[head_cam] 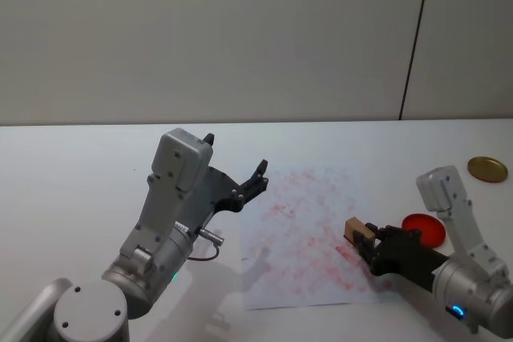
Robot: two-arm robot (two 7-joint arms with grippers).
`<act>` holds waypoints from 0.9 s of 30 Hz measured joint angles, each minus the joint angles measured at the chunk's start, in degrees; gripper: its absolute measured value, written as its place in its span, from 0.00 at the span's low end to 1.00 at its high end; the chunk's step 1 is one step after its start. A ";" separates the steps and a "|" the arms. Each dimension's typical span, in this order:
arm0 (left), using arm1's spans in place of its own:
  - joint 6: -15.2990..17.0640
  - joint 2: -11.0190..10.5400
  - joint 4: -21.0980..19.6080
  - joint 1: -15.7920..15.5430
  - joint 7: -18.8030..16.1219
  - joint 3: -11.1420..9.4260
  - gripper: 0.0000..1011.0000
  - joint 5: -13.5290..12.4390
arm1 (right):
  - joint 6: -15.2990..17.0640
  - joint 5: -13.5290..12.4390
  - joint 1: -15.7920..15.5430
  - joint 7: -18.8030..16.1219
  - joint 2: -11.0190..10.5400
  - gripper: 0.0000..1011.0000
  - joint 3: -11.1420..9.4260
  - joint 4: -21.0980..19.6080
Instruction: Use the one hand to pick up the stamp and affix it onto the A4 paper.
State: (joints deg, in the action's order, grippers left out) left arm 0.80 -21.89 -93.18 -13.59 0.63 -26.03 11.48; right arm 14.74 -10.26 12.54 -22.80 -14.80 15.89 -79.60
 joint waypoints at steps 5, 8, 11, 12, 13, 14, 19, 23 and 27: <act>0.00 0.00 0.00 0.00 0.00 0.00 0.98 0.00 | -0.16 -0.43 -0.01 0.01 -0.12 0.22 -0.11 -0.33; 0.00 0.00 0.00 0.00 0.00 0.00 0.98 0.00 | -0.93 -0.96 -0.01 0.07 -0.20 0.22 -0.28 -0.93; 0.00 0.00 0.00 0.00 0.00 0.00 0.98 0.00 | -1.96 -1.55 -0.01 0.27 -0.32 0.22 -0.54 -1.70; 0.00 0.00 0.00 0.00 0.00 0.00 0.98 0.00 | -2.51 -1.81 0.04 0.43 -0.39 0.22 -0.72 -2.14; 0.00 0.00 0.00 0.00 0.00 0.00 0.98 0.00 | -2.78 -1.92 0.07 0.50 -0.43 0.22 -0.80 -2.33; 0.00 0.00 0.00 0.00 0.00 0.00 0.98 0.00 | -3.43 -2.20 0.15 0.72 -0.52 0.22 -0.98 -2.69; 0.00 0.00 0.00 0.00 0.00 0.00 0.98 0.00 | -4.93 -2.59 0.44 1.42 -0.81 0.22 -1.54 -3.39; 0.00 0.00 0.00 0.00 0.00 0.00 0.98 0.00 | -5.96 -2.60 0.90 2.25 -1.43 0.22 -2.38 -3.82; 0.00 0.00 0.00 0.00 0.00 0.00 0.98 0.00 | -5.98 -2.20 1.11 2.68 -1.96 0.22 -2.95 -3.83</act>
State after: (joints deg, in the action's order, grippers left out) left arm 0.80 -21.89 -93.18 -13.59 0.63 -26.02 11.48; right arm 8.76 -12.46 13.65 -20.13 -16.76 12.94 -83.43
